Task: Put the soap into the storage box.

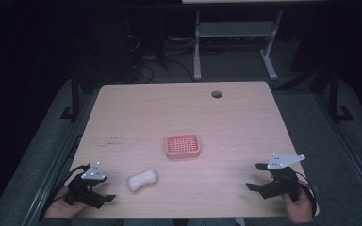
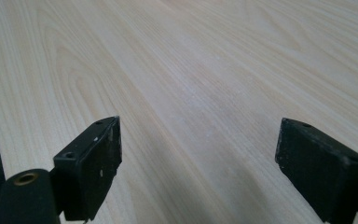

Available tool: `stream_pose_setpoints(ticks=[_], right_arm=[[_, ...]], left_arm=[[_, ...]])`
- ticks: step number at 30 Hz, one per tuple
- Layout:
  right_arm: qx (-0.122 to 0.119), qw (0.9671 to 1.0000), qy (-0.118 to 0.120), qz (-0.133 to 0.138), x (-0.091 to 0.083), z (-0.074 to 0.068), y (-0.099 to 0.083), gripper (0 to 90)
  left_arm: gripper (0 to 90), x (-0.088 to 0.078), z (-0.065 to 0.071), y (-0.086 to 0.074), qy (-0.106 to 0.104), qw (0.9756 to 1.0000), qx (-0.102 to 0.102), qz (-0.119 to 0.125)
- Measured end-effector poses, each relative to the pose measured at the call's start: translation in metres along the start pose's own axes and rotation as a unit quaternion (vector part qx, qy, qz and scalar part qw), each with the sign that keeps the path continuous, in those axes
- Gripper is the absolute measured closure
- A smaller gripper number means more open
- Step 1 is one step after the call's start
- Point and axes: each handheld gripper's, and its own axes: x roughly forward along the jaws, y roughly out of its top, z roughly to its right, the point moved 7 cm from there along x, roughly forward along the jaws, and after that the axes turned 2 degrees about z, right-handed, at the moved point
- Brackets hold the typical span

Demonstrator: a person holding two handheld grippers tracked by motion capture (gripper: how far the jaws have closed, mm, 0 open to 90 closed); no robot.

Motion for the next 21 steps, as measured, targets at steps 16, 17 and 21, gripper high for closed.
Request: stream_pose_setpoints(ticks=[16, 17, 21], right_arm=[[-0.004, 1.0000, 0.001, -0.003, 0.001, 0.000, -0.001, 14.2], [-0.004, 1.0000, 0.001, -0.004, 0.001, 0.000, -0.001, 14.2], [-0.002, 1.0000, 0.001, -0.005, 0.001, 0.000, 0.000, 14.2]], left_arm=[[22.5, 0.005, 0.007, 0.017, -0.011, 0.9996, 0.024, 0.005], [22.5, 0.005, 0.007, 0.019, -0.015, 0.9995, 0.029, 0.006], [22.5, 0.008, 0.011, 0.026, -0.021, 0.9991, 0.038, 0.003]])
